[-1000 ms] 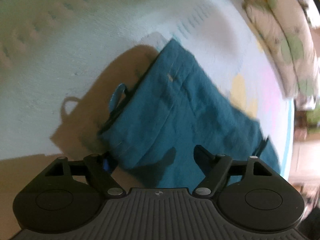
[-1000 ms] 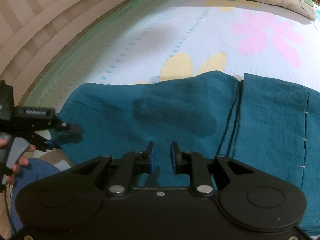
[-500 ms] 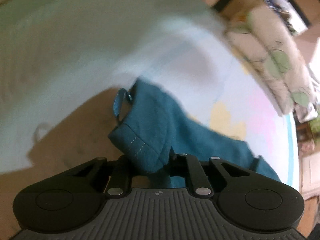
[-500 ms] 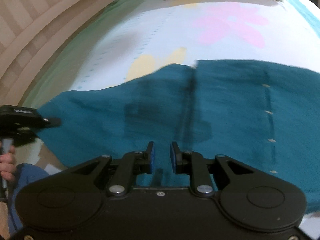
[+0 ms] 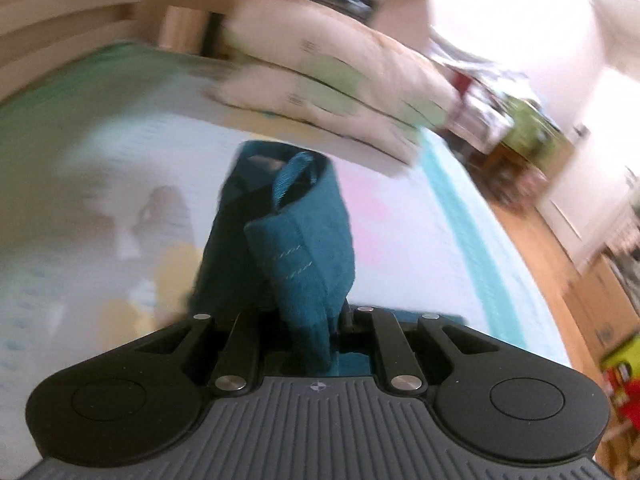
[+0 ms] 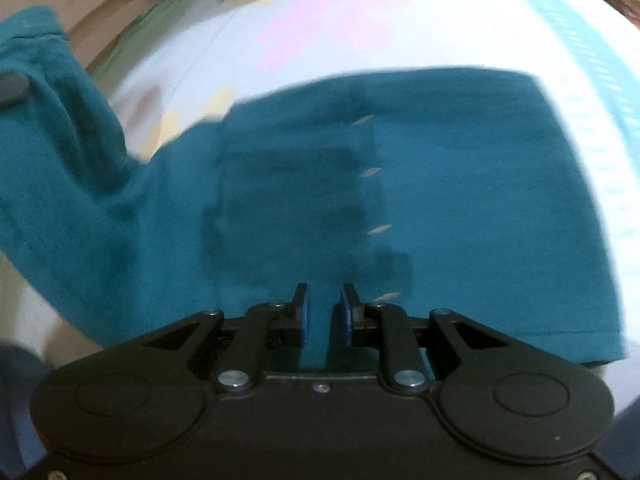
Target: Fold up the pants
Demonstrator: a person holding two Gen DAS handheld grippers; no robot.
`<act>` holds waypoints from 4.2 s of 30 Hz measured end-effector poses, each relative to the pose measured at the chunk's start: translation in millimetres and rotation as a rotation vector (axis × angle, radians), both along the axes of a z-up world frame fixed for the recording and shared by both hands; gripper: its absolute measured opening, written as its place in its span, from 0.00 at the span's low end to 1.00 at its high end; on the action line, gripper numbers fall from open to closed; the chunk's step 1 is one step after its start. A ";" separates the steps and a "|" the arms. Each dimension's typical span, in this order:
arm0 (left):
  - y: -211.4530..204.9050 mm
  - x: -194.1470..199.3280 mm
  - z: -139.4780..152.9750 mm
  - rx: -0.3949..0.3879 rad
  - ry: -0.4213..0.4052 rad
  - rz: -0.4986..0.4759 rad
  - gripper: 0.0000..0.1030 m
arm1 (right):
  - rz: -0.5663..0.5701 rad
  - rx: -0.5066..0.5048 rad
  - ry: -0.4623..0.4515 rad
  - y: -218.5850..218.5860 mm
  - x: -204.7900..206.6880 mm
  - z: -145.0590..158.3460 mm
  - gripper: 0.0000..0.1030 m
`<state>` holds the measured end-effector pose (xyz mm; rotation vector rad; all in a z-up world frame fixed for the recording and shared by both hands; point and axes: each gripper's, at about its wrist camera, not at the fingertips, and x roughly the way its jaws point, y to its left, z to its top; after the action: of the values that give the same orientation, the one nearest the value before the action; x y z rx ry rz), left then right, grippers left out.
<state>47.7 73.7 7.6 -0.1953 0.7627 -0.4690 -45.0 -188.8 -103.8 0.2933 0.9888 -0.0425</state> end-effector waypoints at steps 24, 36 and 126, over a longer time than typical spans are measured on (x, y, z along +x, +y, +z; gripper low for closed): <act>-156.4 -32.9 -109.2 0.144 0.154 -0.315 0.57 | -0.367 0.102 -0.118 -94.1 -20.9 29.2 0.29; -81.2 -36.8 -77.9 0.163 0.039 -0.161 0.57 | -0.060 0.040 -0.087 -56.9 17.5 15.2 0.66; -81.9 56.7 -137.3 0.211 0.226 -0.110 0.62 | -0.115 0.149 -0.113 -140.9 39.4 -26.9 0.90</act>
<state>104.5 -8.2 -129.6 -0.0082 1.0418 -0.4716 -5.6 -329.7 -130.8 0.4846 0.8639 -0.0561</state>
